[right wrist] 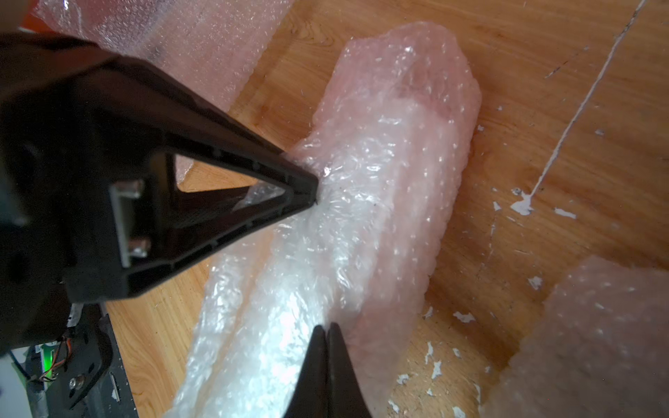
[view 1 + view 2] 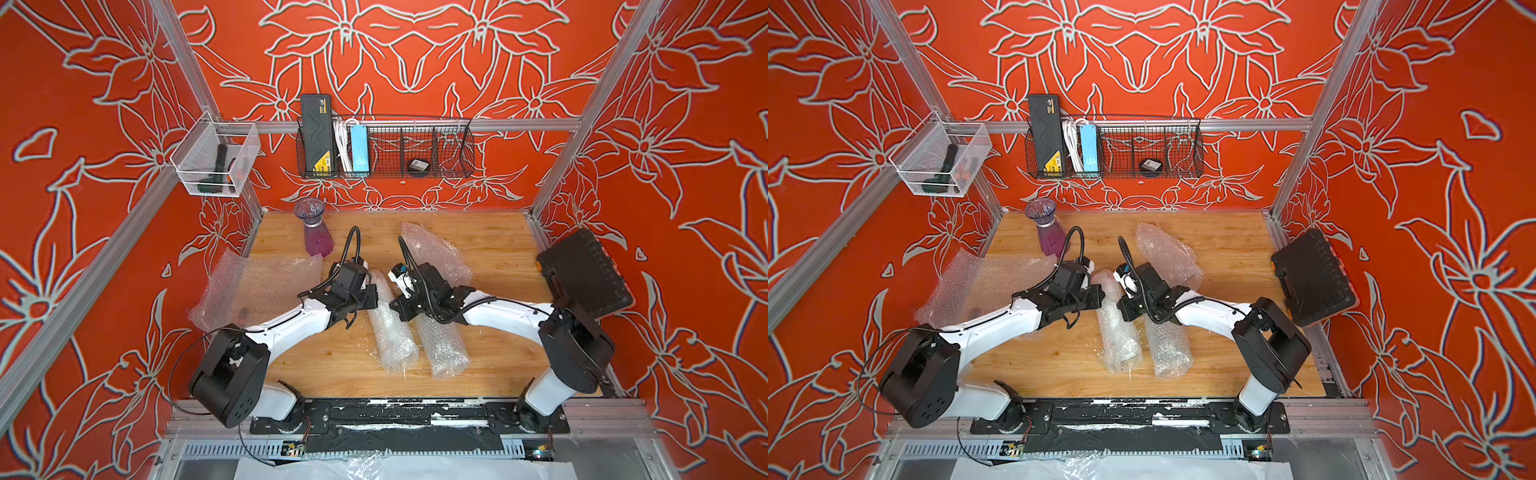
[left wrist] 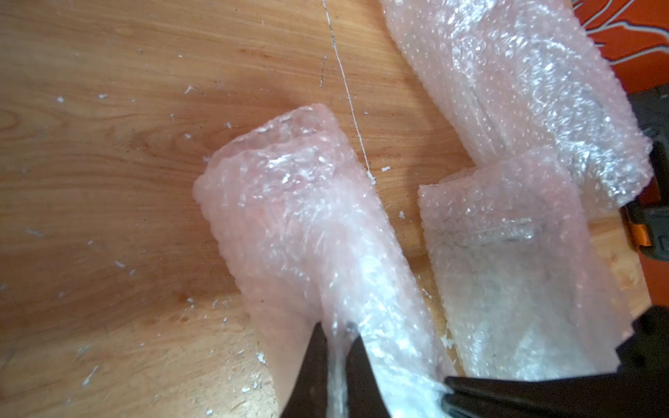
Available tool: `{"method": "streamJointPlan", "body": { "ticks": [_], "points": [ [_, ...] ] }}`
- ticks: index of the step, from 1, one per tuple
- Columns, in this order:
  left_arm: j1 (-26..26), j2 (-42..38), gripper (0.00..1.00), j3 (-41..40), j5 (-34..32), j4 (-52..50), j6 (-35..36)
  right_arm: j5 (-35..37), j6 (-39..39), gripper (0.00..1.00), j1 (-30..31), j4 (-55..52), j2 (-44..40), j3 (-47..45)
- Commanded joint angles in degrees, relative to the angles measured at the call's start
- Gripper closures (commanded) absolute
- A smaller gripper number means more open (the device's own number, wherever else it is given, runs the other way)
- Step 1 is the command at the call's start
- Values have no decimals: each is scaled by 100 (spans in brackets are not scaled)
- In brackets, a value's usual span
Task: Unwrap the vase from the bubble wrap
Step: Unwrap the bubble wrap at the center of the board.
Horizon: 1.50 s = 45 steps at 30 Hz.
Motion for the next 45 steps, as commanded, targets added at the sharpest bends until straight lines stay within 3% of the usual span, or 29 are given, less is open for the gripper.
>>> {"method": "streamJointPlan", "body": {
  "ticks": [1, 14, 24, 29, 30, 32, 34, 36, 40, 45],
  "points": [
    [30, -312, 94, -16, -163, -262, 44, 272, -65, 100, -35, -179, -148, -193],
    [490, -1128, 100, -516, -270, -555, 124, 948, 40, 100, -39, 151, -524, -766],
    [804, -1761, 100, -848, -699, -654, 10, 1466, -47, 100, -33, 93, -888, -1005],
    [813, -1792, 98, -921, -581, -635, -38, 1555, -74, 100, -36, -9, -1018, -1013],
    [820, -1775, 96, -955, -554, -607, -40, 1551, -82, 97, -40, -39, -1059, -999],
    [887, -1726, 98, -972, -461, -571, -4, 1529, -100, 81, -38, -138, -1136, -944],
    [1020, -1700, 100, -908, -299, -578, 25, 1498, -130, 53, -24, -285, -1261, -893],
    [1121, -1750, 100, -793, -239, -659, 88, 1451, -186, 36, 6, -408, -1412, -857],
    [1366, -1904, 100, -544, -151, -896, 307, 1528, -275, 20, 265, -800, -1627, -627],
    [1638, -1945, 100, -492, 41, -977, 453, 1336, -191, 15, 785, -825, -1376, -417]
  ]
}}
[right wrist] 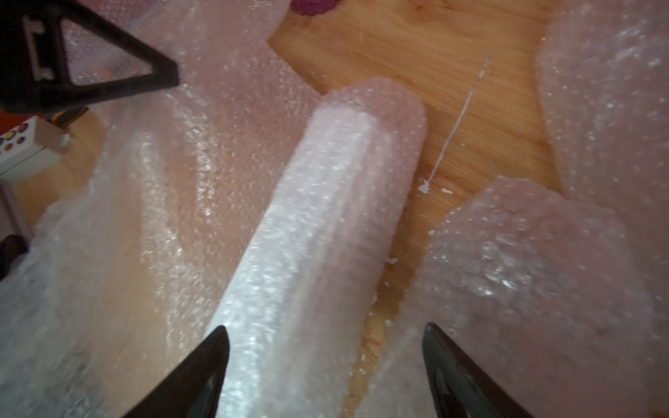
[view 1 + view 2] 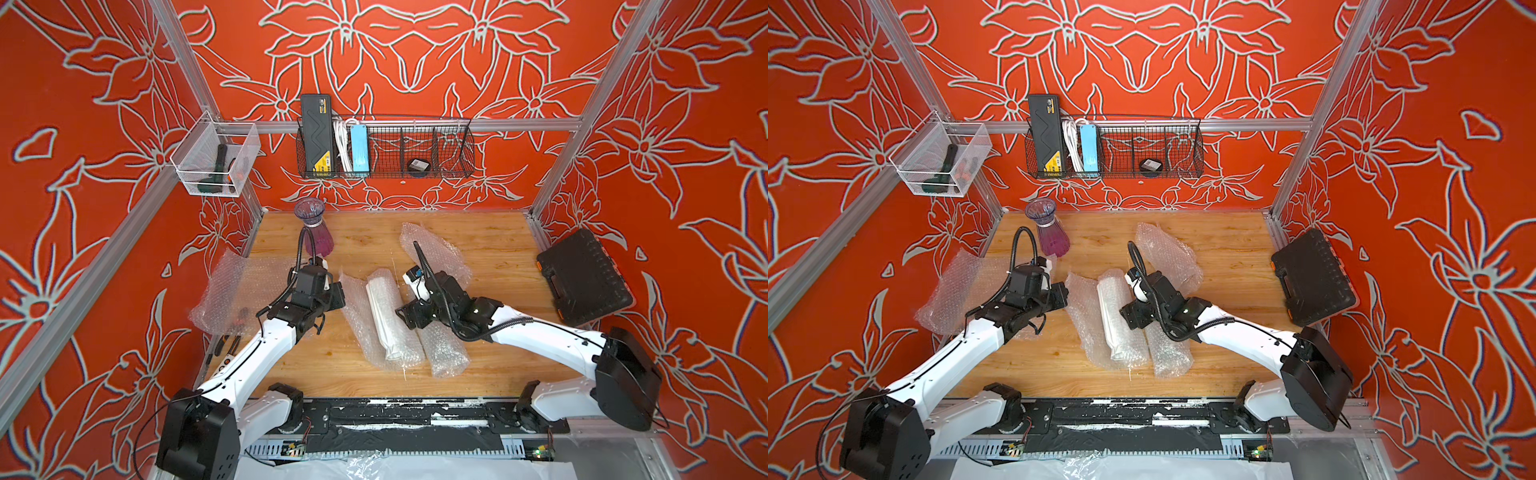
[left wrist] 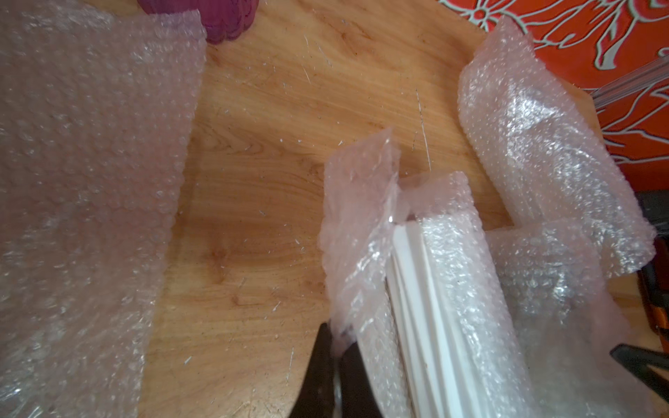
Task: Unwrap the vase from the bubble wrap
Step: Unwrap the bubble wrap at the center of the board, then adjust the bubble wrap at the center of the board.
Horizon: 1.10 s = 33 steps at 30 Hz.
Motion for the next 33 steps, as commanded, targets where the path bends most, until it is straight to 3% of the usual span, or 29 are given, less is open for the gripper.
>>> {"method": "streamJointPlan", "body": {
  "ticks": [1, 5, 9, 13, 14, 18, 20, 24, 29, 33],
  "points": [
    [234, -116, 100, 66, 142, -92, 217, -41, 27, 15, 356, -216, 254, 167],
    [474, -168, 100, 69, 331, -153, 304, -47, 103, 15, 555, -102, 635, 146],
    [592, -283, 100, 23, 383, -240, 332, 395, 53, 17, 596, -240, 650, 120],
    [698, -438, 100, -116, 448, -364, 335, 981, -68, 28, 588, -610, 417, 107],
    [702, -669, 94, -144, 454, -419, 352, 1113, -89, 31, 587, -682, 329, 87],
    [700, -944, 30, -12, 613, -660, 560, 1113, -134, 34, 593, -968, -96, 67],
    [683, -870, 17, 233, 747, -821, 708, 962, -93, 36, 595, -1037, -293, 11],
    [270, -534, 20, 781, 708, -803, 775, 662, 176, 43, 706, -1180, -913, -345],
    [-656, 893, 30, 1537, 616, -308, 675, 653, 752, 54, 996, -1200, -1703, -1067],
    [-879, 2166, 31, 2114, 649, 47, 638, 569, 901, 58, 1091, -1180, -1866, -1306]
  ]
}}
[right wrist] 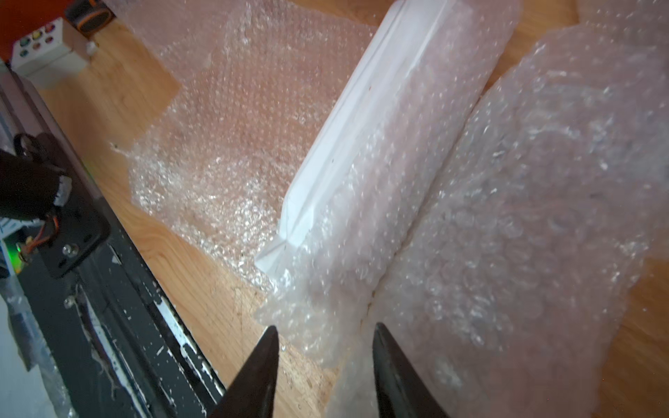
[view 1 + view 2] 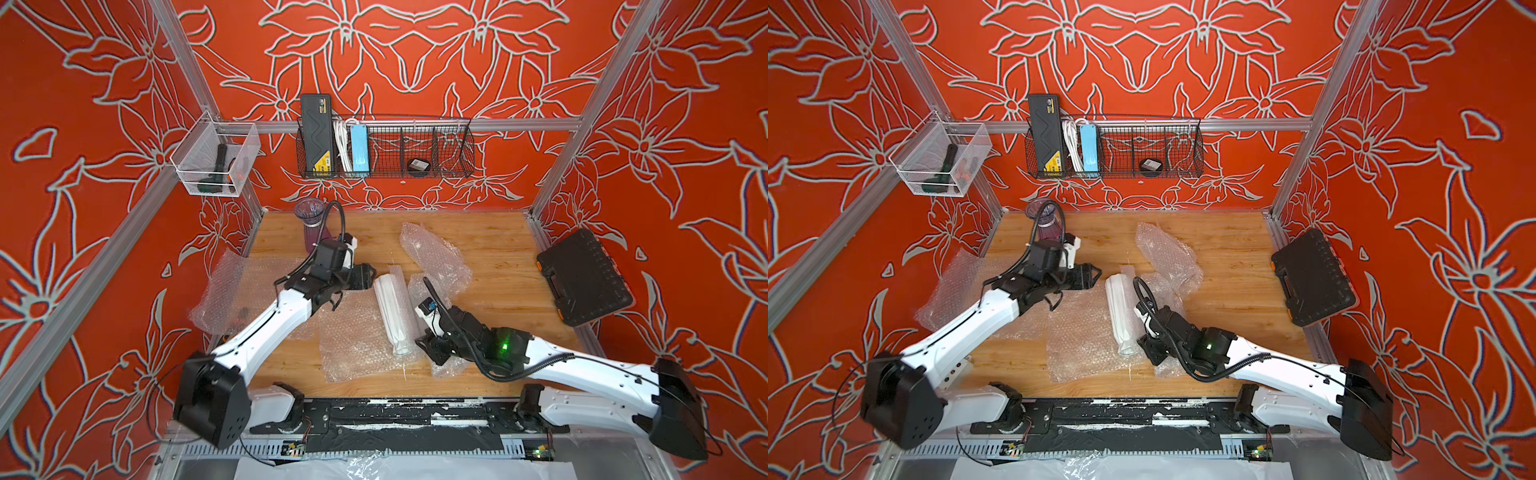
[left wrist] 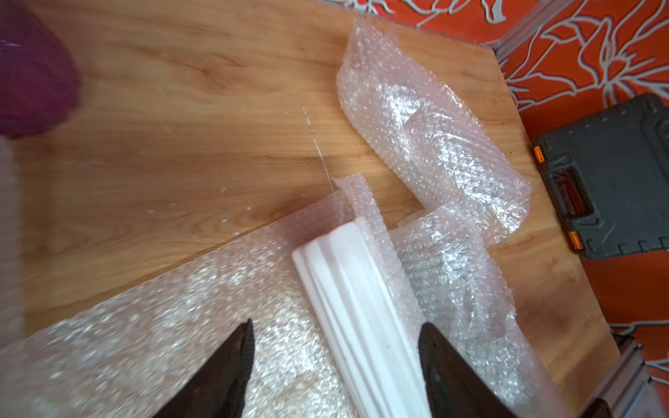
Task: Unwrap the vase from the bubble wrap
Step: Adjust the bubble wrap at the center of the board.
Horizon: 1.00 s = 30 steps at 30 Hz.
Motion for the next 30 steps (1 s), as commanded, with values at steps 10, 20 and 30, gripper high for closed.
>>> {"method": "streamJointPlan", "body": {
  "ticks": [10, 20, 30],
  "points": [
    [-305, 2507, 29, 1775, -97, 163, 242, -437, 683, 63, 662, 1037, 569, -559],
    [-426, 2761, 38, 1168, -538, 333, -58, 212, 475, 77, 653, 906, 1337, -97],
    [-426, 1829, 41, -171, -701, 720, -573, -339, 255, 77, -125, 1326, 1692, 81]
  ]
}}
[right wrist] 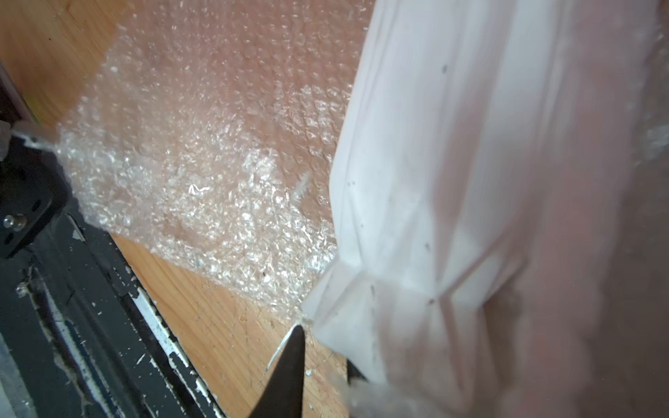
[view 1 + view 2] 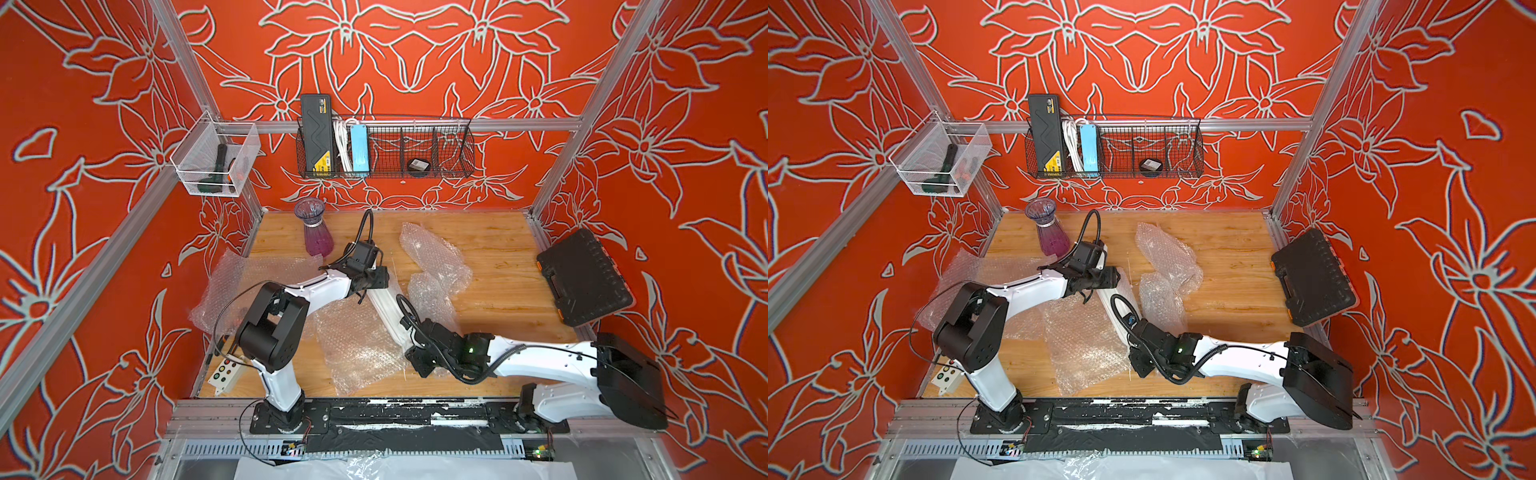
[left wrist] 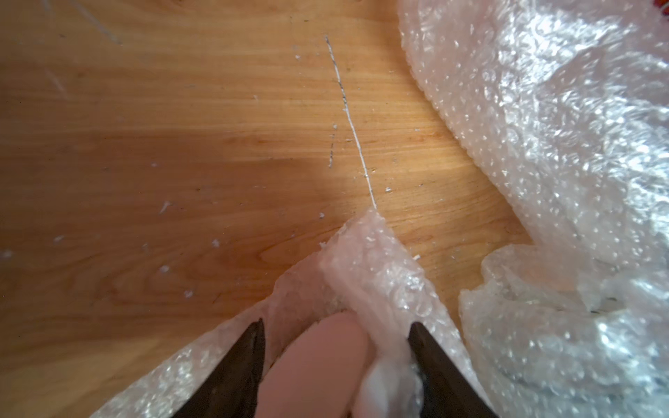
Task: Unwrap the vase from the bubble wrap
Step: Adjust the bubble wrap at the center of the board.
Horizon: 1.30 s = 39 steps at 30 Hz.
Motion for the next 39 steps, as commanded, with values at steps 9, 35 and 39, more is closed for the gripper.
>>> {"method": "streamJointPlan", "body": {
  "ticks": [9, 35, 39],
  "points": [
    [-46, -2090, 39, -2076, -44, -244, -693, -689, -909, 76, -1360, 290, 1048, 1197],
    [-425, -4703, 26, -1858, 436, -2052, -745, -1289, -1691, 58, -2243, -630, 902, 2420],
    [-434, -4288, 23, -1202, 542, -2310, -356, -1282, -1465, 51, -2229, -571, 69, 1754]
  ]
}}
